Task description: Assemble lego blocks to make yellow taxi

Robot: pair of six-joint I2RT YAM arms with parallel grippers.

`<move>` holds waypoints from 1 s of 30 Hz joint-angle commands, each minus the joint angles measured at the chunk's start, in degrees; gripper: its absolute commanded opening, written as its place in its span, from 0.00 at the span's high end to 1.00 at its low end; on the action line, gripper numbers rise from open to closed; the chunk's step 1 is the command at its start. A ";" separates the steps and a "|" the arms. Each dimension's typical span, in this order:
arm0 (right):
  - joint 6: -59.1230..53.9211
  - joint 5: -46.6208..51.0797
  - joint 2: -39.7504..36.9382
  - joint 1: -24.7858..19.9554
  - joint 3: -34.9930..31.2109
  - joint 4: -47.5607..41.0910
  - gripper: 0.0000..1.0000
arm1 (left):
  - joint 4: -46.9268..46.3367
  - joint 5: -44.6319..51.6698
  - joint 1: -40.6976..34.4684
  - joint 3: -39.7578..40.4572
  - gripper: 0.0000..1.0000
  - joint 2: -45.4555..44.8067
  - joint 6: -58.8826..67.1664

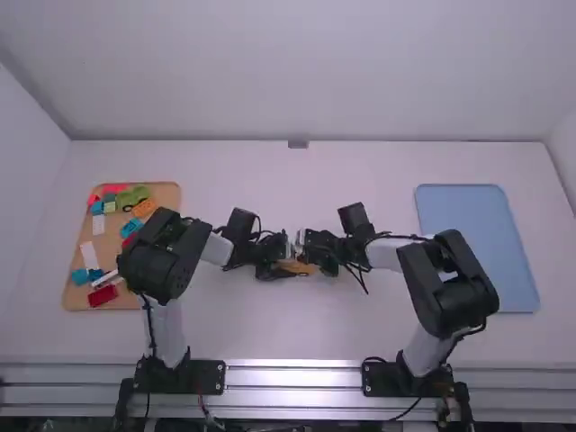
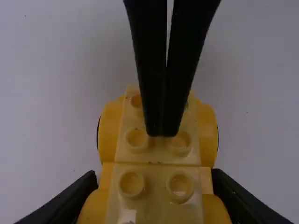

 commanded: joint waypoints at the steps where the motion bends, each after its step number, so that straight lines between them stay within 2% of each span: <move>1: 0.35 3.37 0.81 -0.15 -4.17 -0.70 1.00 | -0.33 0.24 -0.07 -0.46 0.72 0.66 -0.87; 6: 4.90 4.48 0.81 -0.04 -5.75 2.93 1.00 | -0.28 0.24 -0.07 -0.46 0.71 0.66 -0.85; 9: 4.85 6.45 0.81 0.00 -5.44 1.11 1.00 | -0.31 0.24 -0.07 -0.46 0.71 0.66 -0.87; 19: 6.29 14.03 0.81 4.46 -5.25 -1.07 1.00 | -0.31 0.24 -0.07 -0.46 0.72 0.66 -0.87; 22: 6.29 10.86 0.68 4.33 -5.18 2.62 1.00 | -0.28 0.24 -0.04 -0.46 0.72 0.66 -0.85; 27: 6.16 0.35 -2.29 0.00 -3.37 6.62 1.00 | 1.03 0.22 -0.04 -0.46 0.71 0.66 -1.07; 30: 6.32 -4.81 -4.02 -2.56 -1.44 7.52 0.94 | 2.12 0.22 -0.07 -0.46 0.70 0.66 -1.07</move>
